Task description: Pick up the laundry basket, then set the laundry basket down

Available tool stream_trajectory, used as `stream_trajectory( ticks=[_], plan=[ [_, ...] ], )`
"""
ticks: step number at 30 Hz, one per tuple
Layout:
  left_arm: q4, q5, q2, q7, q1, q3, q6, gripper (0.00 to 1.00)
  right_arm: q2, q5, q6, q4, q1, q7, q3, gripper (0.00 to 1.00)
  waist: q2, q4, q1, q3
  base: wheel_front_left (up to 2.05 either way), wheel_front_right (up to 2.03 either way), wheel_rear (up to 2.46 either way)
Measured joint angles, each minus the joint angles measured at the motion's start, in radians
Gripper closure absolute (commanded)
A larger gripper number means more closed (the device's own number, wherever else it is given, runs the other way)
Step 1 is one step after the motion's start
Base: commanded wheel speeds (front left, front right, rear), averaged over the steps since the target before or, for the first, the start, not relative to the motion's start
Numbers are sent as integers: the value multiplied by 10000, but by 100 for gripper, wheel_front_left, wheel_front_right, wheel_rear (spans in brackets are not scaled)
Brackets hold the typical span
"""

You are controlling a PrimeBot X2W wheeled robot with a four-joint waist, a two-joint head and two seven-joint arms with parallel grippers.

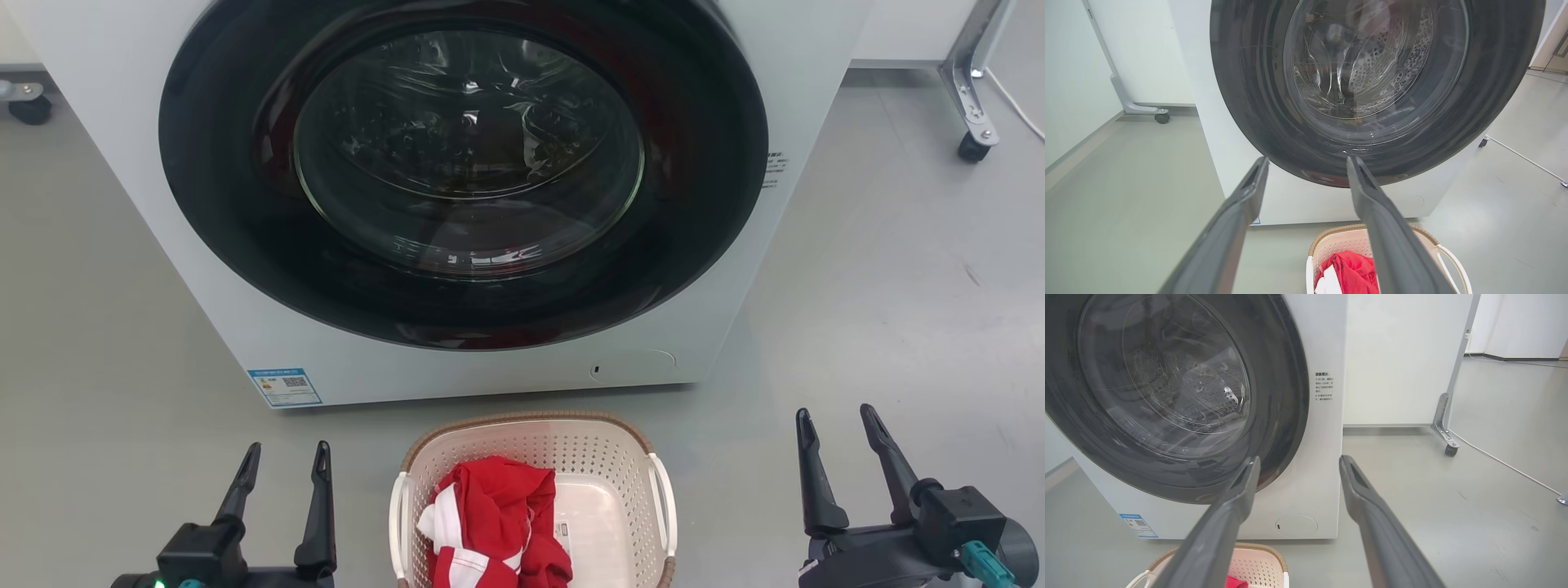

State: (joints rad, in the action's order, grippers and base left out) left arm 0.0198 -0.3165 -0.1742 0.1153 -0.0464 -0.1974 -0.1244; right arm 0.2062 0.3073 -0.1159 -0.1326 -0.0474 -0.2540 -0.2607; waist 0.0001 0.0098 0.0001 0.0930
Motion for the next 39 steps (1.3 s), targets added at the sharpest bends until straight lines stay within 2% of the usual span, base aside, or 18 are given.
stream_trajectory(
  ticks=[4, 5, 14, 39],
  plan=[
    [-50, 27, 90, -84, 0, 4, 0, 0, 0, 0, -10, 6, 1, 0, 21, 0, 0, 28, 0, 14, 0, 0, 0],
    [-44, 29, 111, -96, -1, 0, 0, 100, -6, 2, -29, -19, 2, 4, 15, 100, 0, 36, 0, 19, 0, 0, 0],
    [456, -198, 255, -171, -86, 10, 107, 100, -222, 288, 40, -466, 206, 157, 69, 100, 0, 34, 0, 5, 0, 0, 0],
    [1062, -3816, 535, -790, 45, 857, 725, 100, -608, 3904, 665, -769, 145, 1220, 1179, 100, 1, -7, 0, -270, 0, 0, 0]
  ],
)
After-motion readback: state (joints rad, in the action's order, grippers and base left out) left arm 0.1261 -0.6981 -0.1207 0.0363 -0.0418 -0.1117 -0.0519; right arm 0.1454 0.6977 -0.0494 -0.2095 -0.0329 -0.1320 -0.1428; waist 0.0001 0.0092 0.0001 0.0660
